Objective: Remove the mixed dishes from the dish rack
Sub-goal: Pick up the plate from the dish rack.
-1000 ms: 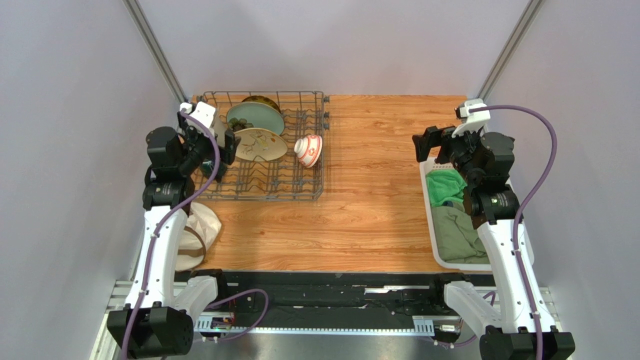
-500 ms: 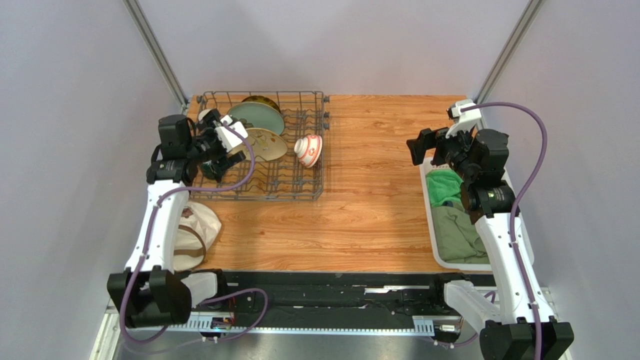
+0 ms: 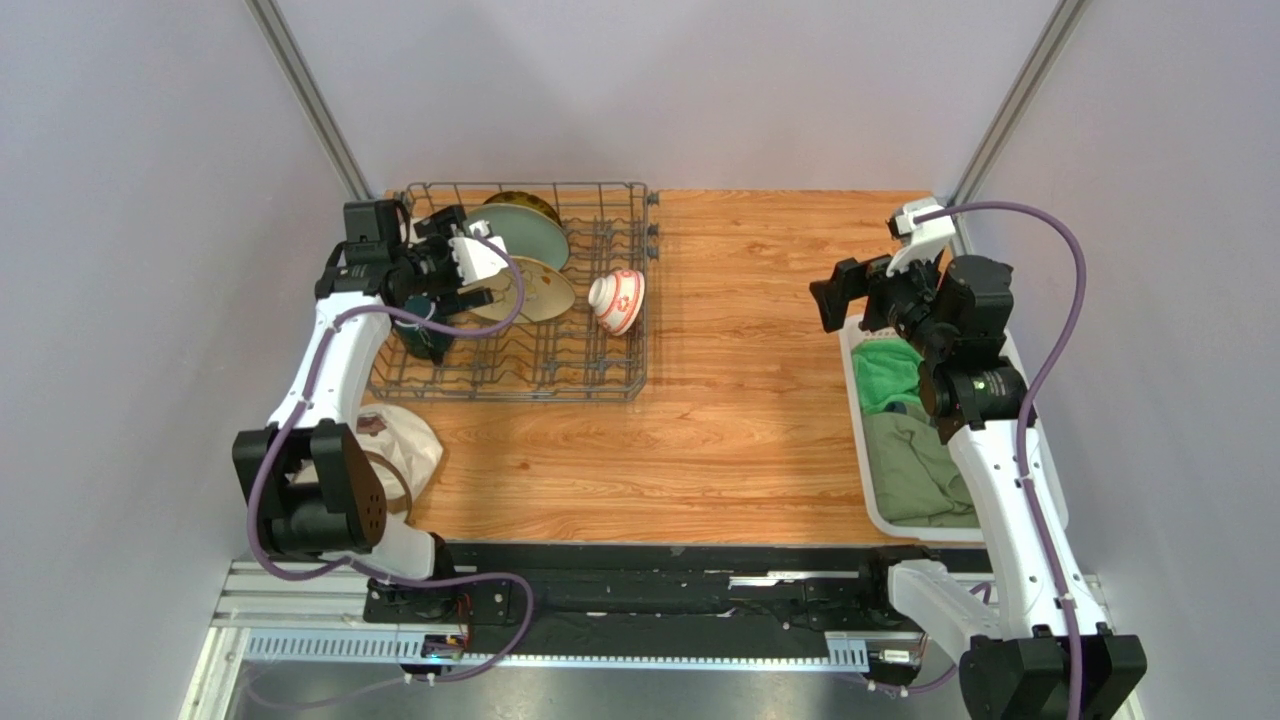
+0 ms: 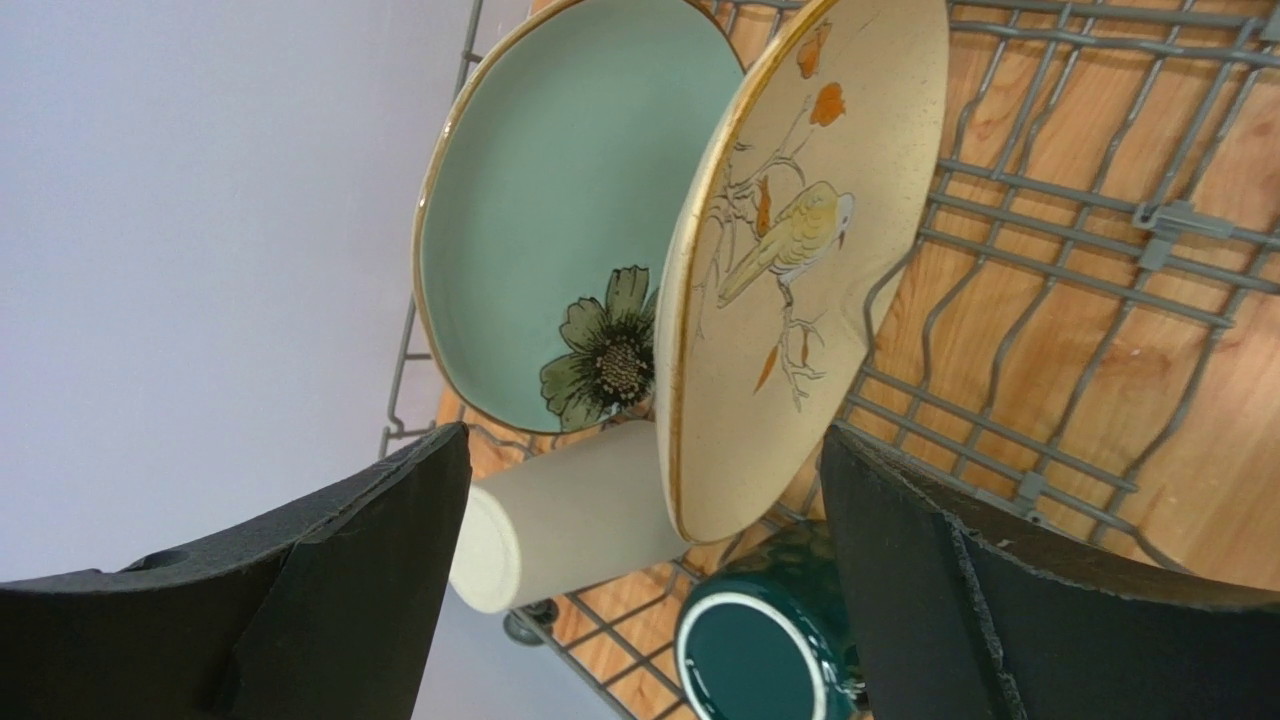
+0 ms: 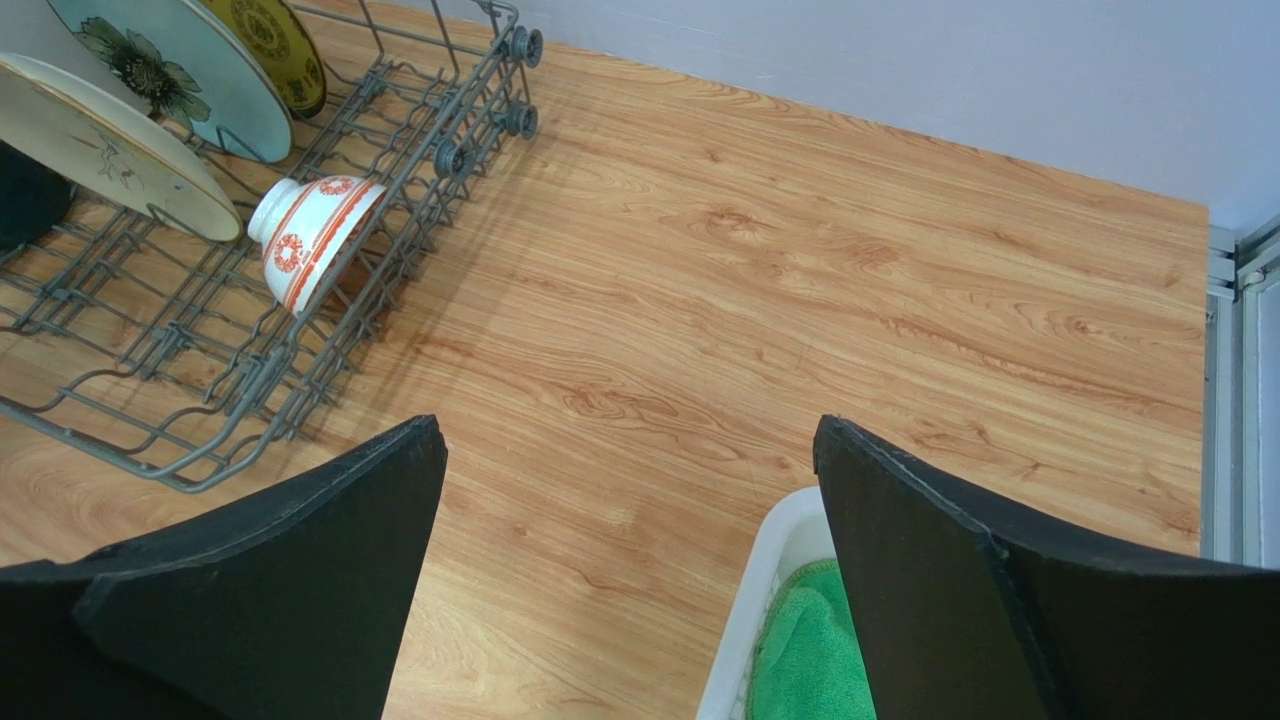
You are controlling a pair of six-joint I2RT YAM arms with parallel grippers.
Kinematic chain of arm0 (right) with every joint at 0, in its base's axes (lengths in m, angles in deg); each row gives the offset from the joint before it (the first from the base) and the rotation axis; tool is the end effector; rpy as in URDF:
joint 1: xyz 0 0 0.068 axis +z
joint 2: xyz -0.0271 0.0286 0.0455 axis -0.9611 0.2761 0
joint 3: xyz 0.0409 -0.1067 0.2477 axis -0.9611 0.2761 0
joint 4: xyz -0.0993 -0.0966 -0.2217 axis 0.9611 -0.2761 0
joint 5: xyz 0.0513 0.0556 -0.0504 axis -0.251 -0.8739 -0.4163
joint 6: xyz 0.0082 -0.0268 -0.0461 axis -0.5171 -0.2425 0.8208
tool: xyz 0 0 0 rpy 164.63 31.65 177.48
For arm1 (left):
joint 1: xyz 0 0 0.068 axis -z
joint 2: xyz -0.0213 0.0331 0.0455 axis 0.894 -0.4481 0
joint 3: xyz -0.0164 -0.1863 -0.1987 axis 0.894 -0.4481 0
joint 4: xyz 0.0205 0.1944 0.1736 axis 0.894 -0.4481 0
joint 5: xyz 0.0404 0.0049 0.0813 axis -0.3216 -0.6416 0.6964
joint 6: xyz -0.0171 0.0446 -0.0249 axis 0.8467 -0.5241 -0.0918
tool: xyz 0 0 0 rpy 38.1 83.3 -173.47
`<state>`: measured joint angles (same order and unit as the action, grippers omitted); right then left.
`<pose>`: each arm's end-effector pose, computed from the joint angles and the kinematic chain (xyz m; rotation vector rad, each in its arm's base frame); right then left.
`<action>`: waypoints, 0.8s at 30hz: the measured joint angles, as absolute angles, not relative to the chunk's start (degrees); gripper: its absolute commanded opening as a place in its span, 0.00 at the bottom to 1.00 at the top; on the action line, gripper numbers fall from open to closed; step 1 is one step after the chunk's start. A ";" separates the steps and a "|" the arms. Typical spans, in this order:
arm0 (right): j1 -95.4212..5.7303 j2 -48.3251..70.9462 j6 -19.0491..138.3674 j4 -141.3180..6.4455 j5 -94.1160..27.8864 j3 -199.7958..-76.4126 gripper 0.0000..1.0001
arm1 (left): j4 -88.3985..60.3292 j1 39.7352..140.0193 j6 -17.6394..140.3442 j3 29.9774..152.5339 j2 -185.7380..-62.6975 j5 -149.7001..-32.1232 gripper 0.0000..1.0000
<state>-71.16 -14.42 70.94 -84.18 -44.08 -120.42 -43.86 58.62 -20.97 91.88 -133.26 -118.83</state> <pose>0.2152 0.0219 0.3743 -0.3429 1.7904 0.2761 0.3266 0.0060 0.3205 1.4051 1.5729 0.0650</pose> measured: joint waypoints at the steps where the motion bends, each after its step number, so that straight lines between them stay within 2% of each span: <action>1: -71.16 -14.26 71.07 -84.18 -44.08 -120.42 0.99 | -43.89 58.62 -21.58 92.47 -134.09 -118.86 0.89; 5: -71.16 -13.65 71.47 -84.18 -44.08 -120.42 0.99 | -44.30 58.65 -23.90 95.64 -138.00 -119.05 0.81; 17: -71.16 -11.47 72.95 -84.18 -44.00 -120.42 0.99 | -48.13 58.93 -29.45 102.18 -147.75 -120.04 0.74; 24: -71.16 -10.83 73.63 -84.18 -43.98 -120.42 0.99 | -50.18 59.52 -31.76 104.16 -150.26 -120.61 0.59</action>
<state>-71.16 -10.83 73.63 -84.18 -43.98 -120.42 -50.18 59.52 -31.76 104.16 -150.26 -120.61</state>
